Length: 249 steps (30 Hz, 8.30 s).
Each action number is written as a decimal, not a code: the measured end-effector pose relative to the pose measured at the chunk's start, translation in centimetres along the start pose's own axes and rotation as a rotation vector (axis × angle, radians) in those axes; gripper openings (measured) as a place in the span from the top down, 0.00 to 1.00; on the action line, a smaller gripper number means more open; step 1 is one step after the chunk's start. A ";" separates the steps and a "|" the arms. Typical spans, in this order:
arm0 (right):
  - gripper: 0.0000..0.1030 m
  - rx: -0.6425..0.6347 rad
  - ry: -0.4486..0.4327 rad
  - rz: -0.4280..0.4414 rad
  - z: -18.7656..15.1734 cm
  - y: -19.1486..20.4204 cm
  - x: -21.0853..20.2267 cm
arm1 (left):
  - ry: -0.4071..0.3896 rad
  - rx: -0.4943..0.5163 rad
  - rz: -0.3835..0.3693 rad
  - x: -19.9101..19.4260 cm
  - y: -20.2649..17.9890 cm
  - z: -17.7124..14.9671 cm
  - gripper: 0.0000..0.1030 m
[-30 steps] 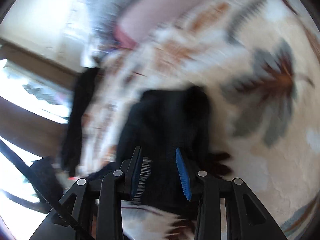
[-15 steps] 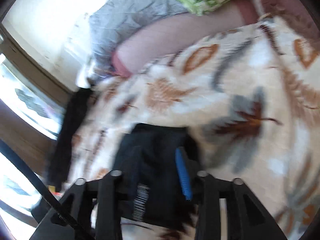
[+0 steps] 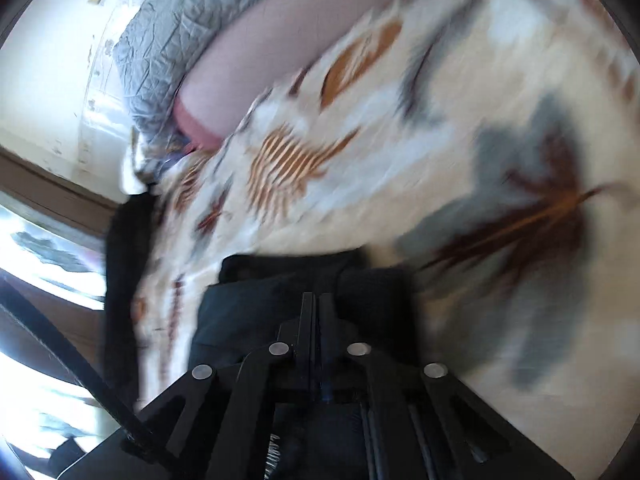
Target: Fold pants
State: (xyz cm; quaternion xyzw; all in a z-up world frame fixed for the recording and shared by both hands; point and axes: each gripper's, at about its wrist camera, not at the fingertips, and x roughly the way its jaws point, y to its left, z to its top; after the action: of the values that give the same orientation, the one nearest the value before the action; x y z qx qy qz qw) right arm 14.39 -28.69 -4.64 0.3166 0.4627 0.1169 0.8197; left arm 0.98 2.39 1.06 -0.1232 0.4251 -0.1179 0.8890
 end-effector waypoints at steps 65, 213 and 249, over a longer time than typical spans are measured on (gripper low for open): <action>0.33 -0.168 -0.097 -0.056 -15.3 0.4 -7.7 | 0.071 0.105 0.256 -0.5 -2.2 -3.2 0.19; 0.25 -0.306 -0.185 -0.185 -12.9 3.8 -7.2 | -0.245 0.137 0.362 -2.3 -2.4 -1.8 0.07; 0.23 -0.423 -0.081 -0.263 -16.6 6.0 -3.4 | -0.043 0.084 0.294 1.4 0.3 -3.1 0.06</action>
State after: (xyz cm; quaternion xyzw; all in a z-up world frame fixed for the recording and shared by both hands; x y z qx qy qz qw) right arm -0.66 -18.86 -4.72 0.0794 0.4318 0.0906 0.8939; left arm -0.52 1.87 -1.93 -0.0247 0.4139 -0.0016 0.9100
